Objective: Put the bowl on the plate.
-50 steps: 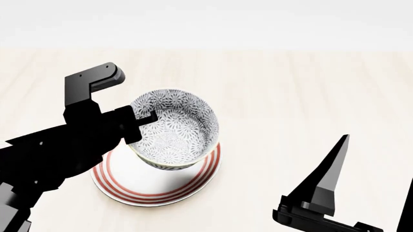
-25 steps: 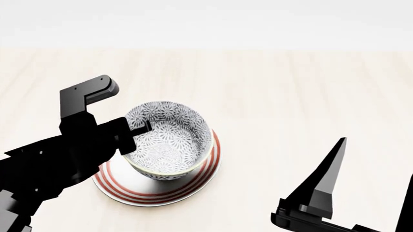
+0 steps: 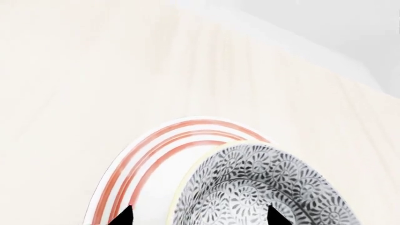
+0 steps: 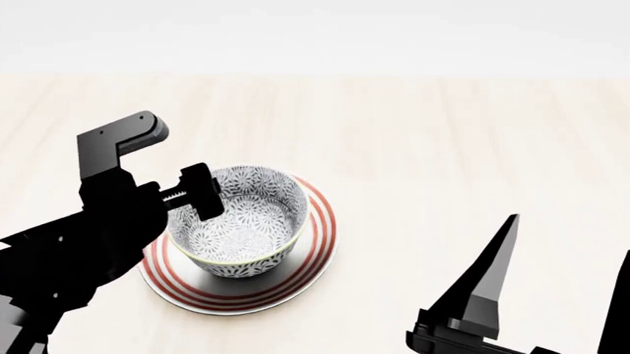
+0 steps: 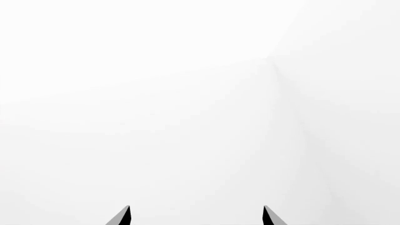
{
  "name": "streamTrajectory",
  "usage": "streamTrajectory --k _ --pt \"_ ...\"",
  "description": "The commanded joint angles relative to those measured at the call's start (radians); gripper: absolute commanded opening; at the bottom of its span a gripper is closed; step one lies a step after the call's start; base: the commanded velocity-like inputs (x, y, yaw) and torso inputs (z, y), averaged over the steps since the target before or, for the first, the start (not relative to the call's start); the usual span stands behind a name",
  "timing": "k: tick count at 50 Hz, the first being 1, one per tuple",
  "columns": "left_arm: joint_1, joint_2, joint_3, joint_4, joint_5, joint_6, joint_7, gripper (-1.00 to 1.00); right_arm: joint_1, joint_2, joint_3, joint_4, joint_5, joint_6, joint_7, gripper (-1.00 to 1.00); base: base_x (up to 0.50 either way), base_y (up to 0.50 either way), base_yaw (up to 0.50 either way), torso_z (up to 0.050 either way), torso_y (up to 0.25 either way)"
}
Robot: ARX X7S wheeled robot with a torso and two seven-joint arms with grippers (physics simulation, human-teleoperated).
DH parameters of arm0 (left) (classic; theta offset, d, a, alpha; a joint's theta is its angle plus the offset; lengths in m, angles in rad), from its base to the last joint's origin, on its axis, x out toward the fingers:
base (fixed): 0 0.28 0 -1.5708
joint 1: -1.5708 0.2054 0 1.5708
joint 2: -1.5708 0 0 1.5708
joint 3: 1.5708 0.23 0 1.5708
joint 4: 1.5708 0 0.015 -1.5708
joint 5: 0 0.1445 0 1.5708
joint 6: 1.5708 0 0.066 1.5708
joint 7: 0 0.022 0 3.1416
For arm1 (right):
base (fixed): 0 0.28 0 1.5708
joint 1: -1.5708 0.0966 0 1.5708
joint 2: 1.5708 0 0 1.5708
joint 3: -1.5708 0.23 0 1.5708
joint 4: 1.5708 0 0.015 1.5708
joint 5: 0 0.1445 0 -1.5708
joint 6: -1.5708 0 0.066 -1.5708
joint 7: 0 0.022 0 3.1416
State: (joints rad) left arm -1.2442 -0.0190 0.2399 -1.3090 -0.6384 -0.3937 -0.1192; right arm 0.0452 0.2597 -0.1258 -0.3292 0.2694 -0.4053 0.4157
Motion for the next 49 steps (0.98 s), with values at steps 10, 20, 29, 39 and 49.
streamTrajectory --k 10,20,29,39,49 --pt "0.245 -0.18 0.019 0.842 0.142 -0.051 -0.139 1.0 -0.003 -0.009 0.011 -0.006 -0.018 0.002 -0.012 1.0 0.0 0.0 0.0 0.0 0.0" --pt "0.516 -0.408 -0.1 1.296 0.168 -0.092 -0.341 1.0 0.005 -0.008 0.009 -0.011 -0.031 0.008 0.0 1.0 0.0 0.0 0.0 0.0 0.0" --pt "0.865 -0.509 -0.16 1.638 0.304 0.112 -0.458 1.0 0.009 -0.005 0.012 -0.013 -0.036 0.009 0.009 1.0 0.0 0.0 0.0 0.0 0.0" --pt "1.149 -0.506 -0.175 1.711 0.563 0.434 -0.588 1.0 0.003 -0.007 0.004 0.005 -0.046 -0.013 0.008 1.0 0.0 0.0 0.0 0.0 0.0" --pt "1.252 -0.447 -0.137 1.588 0.787 0.737 -0.718 1.0 -0.009 -0.014 -0.004 0.061 -0.076 -0.099 -0.007 1.0 0.0 0.0 0.0 0.0 0.0"
